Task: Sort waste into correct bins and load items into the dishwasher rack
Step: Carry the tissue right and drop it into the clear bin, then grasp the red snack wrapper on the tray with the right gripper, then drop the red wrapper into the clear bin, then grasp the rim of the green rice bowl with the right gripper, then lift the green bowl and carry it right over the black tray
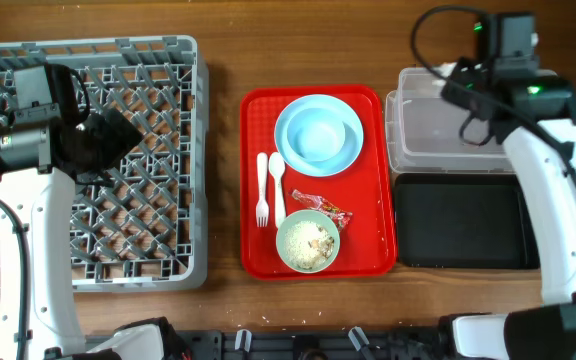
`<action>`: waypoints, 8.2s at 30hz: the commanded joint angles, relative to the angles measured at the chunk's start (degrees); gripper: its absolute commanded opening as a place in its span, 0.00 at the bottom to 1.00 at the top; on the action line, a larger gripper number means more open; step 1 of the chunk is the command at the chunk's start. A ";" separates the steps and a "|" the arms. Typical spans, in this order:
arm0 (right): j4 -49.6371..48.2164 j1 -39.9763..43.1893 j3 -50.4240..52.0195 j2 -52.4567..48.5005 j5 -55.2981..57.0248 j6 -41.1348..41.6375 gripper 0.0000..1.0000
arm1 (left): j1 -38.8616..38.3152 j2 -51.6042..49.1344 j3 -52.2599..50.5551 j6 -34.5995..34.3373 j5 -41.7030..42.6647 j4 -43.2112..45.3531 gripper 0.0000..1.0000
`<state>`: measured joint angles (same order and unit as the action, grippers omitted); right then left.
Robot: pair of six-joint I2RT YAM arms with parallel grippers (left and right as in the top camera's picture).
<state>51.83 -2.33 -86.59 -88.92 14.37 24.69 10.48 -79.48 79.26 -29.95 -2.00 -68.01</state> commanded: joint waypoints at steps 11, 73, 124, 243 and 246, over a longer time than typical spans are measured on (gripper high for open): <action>18.16 -0.26 0.72 -0.11 -47.12 -20.26 1.00 | 0.28 0.52 0.68 -0.74 0.04 0.02 1.00; -16.24 -29.97 34.77 -9.66 -17.81 8.46 0.04 | 0.31 0.52 0.68 -0.74 0.04 0.02 1.00; -13.88 -26.14 39.10 -1.57 -40.85 5.44 0.40 | 0.28 0.52 0.68 -0.74 0.04 0.02 1.00; 18.60 -47.32 6.01 -15.21 5.09 25.90 0.04 | 0.31 0.52 0.68 -0.74 0.04 0.02 1.00; 19.34 -44.11 6.01 -12.24 5.09 26.49 0.04 | 0.31 0.52 0.68 -0.74 0.04 0.02 1.00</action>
<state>70.15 -49.78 -79.13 -105.73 16.75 48.86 10.48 -79.48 79.26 -29.95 -2.00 -67.99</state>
